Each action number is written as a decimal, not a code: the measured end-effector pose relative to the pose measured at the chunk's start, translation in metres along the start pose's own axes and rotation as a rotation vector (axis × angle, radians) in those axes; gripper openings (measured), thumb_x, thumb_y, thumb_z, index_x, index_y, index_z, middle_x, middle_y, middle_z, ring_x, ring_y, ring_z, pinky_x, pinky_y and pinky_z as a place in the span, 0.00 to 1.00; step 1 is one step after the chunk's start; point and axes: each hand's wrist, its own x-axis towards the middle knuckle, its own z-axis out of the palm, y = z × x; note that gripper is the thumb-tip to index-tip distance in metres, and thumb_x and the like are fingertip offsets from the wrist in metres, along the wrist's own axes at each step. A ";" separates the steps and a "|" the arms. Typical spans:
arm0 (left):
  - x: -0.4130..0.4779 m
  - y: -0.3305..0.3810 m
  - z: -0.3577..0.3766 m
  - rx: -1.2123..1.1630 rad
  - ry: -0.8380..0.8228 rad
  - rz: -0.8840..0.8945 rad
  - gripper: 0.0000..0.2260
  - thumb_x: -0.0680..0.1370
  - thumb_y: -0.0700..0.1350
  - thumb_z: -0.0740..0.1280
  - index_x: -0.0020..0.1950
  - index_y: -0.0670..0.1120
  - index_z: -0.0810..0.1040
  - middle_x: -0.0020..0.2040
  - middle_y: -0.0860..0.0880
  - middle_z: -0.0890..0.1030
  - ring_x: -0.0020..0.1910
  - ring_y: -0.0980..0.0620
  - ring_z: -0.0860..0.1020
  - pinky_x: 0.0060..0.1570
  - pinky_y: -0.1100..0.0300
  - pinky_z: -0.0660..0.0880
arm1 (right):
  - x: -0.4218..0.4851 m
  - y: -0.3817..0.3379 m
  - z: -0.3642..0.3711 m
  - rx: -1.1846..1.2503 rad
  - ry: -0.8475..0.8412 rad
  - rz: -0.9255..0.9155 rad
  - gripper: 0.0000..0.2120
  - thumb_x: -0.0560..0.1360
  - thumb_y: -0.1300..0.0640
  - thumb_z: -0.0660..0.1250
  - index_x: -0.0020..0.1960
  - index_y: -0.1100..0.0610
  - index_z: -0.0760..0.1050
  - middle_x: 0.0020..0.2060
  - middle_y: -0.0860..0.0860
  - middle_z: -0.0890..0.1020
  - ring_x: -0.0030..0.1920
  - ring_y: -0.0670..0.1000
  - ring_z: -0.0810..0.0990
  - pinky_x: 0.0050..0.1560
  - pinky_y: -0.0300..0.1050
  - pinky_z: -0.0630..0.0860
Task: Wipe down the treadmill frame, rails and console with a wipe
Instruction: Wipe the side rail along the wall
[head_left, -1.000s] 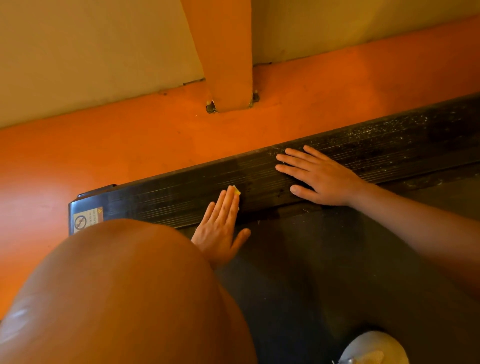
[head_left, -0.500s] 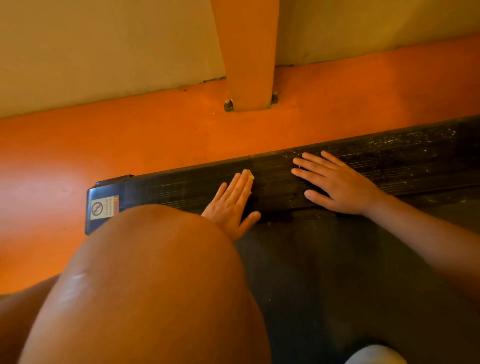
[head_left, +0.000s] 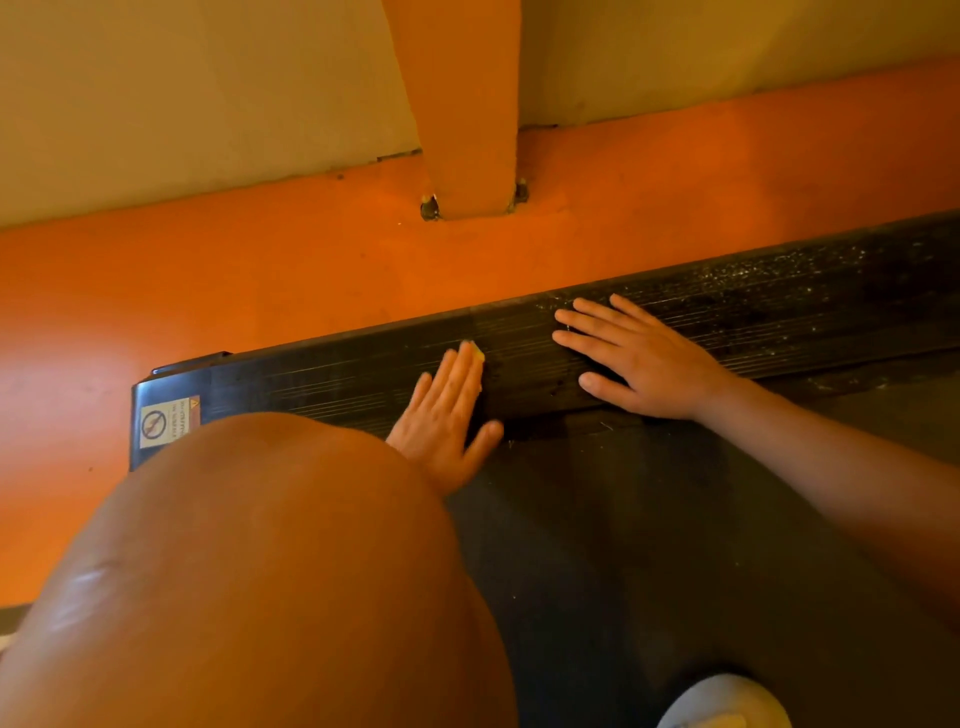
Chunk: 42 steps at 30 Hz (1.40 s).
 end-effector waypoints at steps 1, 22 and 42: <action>0.020 -0.001 -0.008 -0.009 0.035 -0.030 0.36 0.82 0.67 0.44 0.82 0.48 0.34 0.81 0.49 0.33 0.80 0.51 0.34 0.79 0.46 0.40 | 0.000 0.000 0.000 0.006 -0.004 0.002 0.29 0.85 0.38 0.48 0.83 0.48 0.54 0.83 0.46 0.51 0.82 0.45 0.42 0.81 0.50 0.39; 0.014 0.015 -0.004 0.027 0.000 -0.008 0.38 0.83 0.67 0.46 0.81 0.48 0.31 0.81 0.50 0.30 0.80 0.51 0.32 0.79 0.46 0.38 | 0.000 -0.001 -0.002 0.042 0.010 0.001 0.29 0.85 0.39 0.50 0.83 0.49 0.57 0.83 0.47 0.53 0.83 0.46 0.45 0.82 0.53 0.43; 0.031 0.001 -0.011 0.172 0.023 -0.003 0.39 0.82 0.68 0.45 0.81 0.47 0.32 0.82 0.47 0.33 0.81 0.49 0.35 0.79 0.44 0.41 | 0.000 -0.002 -0.004 0.028 0.013 0.010 0.29 0.85 0.39 0.49 0.82 0.49 0.58 0.83 0.47 0.54 0.82 0.46 0.45 0.81 0.50 0.40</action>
